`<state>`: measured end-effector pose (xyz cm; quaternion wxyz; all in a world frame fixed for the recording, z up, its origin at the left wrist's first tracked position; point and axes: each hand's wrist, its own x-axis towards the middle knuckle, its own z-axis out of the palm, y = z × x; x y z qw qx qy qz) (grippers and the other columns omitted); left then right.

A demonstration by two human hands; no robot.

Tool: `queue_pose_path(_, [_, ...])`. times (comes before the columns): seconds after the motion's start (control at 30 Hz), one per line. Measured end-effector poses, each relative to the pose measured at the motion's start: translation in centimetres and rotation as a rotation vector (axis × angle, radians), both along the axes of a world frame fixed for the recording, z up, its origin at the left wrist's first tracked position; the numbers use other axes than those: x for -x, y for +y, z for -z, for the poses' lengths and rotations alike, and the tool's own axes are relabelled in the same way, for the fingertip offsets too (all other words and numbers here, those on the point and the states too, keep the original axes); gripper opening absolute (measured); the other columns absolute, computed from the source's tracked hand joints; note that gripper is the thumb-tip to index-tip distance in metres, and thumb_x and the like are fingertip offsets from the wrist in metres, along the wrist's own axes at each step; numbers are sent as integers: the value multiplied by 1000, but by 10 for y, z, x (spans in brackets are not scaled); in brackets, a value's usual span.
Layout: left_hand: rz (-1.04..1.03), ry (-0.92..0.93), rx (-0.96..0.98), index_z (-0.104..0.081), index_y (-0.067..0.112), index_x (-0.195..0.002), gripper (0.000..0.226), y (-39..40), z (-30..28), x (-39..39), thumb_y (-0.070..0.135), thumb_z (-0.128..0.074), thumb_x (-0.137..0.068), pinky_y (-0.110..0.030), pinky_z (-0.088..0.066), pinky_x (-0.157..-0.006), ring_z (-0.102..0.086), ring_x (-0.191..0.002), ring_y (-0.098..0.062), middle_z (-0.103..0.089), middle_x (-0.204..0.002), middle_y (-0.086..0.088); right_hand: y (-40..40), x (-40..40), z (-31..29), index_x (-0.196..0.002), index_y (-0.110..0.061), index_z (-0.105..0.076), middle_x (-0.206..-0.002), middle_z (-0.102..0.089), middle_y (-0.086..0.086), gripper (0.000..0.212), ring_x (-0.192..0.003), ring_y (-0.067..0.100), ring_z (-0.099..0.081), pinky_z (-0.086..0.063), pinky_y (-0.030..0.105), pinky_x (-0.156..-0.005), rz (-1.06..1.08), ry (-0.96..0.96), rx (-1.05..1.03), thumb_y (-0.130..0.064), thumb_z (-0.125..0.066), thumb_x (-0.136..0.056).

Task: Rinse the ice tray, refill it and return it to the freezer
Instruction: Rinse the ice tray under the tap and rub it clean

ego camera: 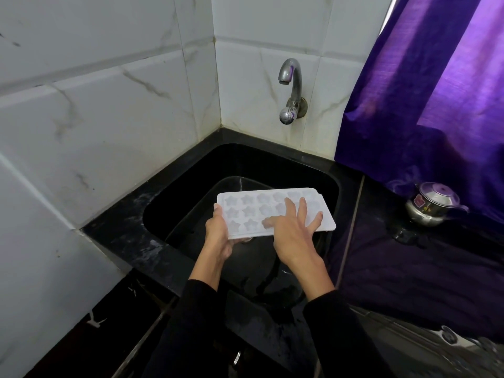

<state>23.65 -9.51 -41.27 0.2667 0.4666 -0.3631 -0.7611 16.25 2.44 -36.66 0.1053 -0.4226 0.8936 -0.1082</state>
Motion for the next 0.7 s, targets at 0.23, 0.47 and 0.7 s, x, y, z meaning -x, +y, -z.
queue_pose_path(0.23, [-5, -16, 14, -56, 12, -100, 45, 0, 1, 0, 45, -25, -102, -45, -55, -61, -67, -83, -30, -68, -93, -11, -1, 3, 1, -123, -28, -60, -157, -5, 17, 72, -143, 39, 22, 17, 66, -108, 16, -2, -4, 23, -46, -74])
queue_pose_path(0.47, [-5, -29, 8, -57, 14, -96, 46, 0, 2, 0, 47, -25, -101, -44, -55, -60, -67, -83, -30, -69, -94, -12, -1, 4, 3, -124, -30, -60, -157, -7, 15, 75, -143, 38, 22, 16, 65, -108, 7, -20, -9, 25, -45, -74])
queue_pose_path(0.7, [-9, -15, 7, -57, 15, -94, 45, -1, 0, 1, 46, -24, -101, -42, -53, -58, -67, -81, -29, -69, -92, -11, -4, 3, 2, -128, -31, -56, -158, -3, 14, 78, -143, 37, 21, 14, 65, -109, 12, -19, -11, 24, -46, -73])
